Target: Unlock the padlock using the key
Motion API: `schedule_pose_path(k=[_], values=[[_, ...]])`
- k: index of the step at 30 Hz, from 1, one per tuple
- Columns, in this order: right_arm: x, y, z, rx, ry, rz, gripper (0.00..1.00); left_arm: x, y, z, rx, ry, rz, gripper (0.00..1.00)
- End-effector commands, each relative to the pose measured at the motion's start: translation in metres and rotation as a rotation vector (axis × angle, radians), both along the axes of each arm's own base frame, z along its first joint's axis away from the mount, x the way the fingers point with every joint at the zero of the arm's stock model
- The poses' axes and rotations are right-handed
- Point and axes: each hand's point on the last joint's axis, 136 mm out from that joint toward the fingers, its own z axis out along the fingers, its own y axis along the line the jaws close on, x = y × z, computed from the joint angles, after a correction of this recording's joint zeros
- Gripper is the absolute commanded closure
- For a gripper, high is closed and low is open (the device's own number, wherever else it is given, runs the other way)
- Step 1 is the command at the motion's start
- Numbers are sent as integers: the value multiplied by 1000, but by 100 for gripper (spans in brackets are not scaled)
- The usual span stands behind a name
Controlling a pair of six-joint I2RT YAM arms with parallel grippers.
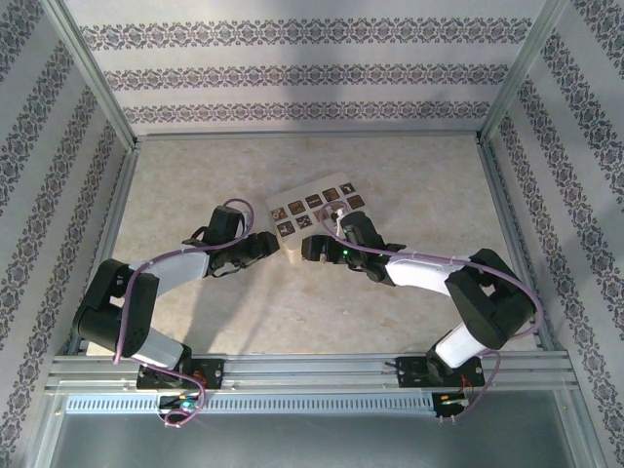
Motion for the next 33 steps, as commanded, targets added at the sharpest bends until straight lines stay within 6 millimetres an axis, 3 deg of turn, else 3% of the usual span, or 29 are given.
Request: schedule_pose_path(k=[1, 5, 10, 20, 33], values=[[2, 4, 8, 1, -25, -3, 8, 0, -5, 3, -1, -17, -16, 39], [-7, -11, 13, -21, -34, -36, 8, 1, -4, 3, 2, -19, -12, 39], [-14, -17, -3, -44, 8, -36, 8, 2, -5, 3, 7, -17, -17, 39], [2, -1, -15, -30, 20, -23, 8, 1, -5, 5, 6, -18, -21, 39], [8, 21, 6, 48, -3, 14, 9, 1, -4, 6, 10, -19, -17, 39]])
